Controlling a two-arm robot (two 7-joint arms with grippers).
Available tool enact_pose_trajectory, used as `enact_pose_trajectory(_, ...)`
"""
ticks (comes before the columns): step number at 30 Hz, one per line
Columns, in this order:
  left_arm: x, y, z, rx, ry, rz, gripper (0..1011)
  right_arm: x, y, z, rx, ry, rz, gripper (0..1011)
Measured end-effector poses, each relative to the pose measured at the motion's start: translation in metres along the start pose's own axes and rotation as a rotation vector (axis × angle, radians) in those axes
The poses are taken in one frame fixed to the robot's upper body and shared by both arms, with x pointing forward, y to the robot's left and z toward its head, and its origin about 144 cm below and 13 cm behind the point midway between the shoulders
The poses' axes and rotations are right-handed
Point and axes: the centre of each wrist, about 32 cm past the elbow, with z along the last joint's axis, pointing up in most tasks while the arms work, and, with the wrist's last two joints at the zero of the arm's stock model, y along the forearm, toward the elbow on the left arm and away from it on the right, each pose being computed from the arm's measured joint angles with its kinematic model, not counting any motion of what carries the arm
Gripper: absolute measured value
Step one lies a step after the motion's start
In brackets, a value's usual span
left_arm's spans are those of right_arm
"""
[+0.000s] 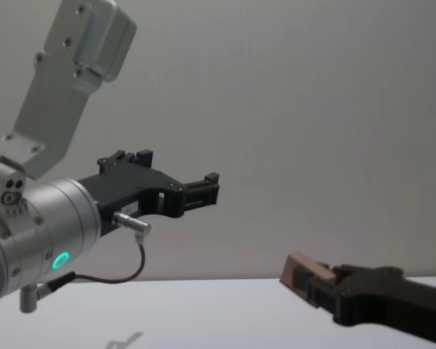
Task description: Use the one hand to pick up the stamp and affix it onto the A4 paper.
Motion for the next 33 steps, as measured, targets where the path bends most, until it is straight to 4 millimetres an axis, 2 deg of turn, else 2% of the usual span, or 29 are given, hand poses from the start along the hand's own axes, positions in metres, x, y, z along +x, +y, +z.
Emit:
enact_pose_trajectory(14, 0.000, 0.000, 0.000, 0.000, 0.000, 0.000, 1001, 0.023, -0.034, 0.005, 0.003, -0.039, -0.042, 221)
enact_pose_trajectory(21, 0.000, 0.000, 0.000, 0.000, 0.000, 0.000, 1001, 0.040, -0.058, 0.001, -0.016, -0.061, -0.105, 221)
enact_pose_trajectory(33, 0.000, 0.000, 0.000, 0.000, 0.000, 0.000, 1001, 0.060, -0.085, -0.013, -0.069, -0.090, -0.198, 221)
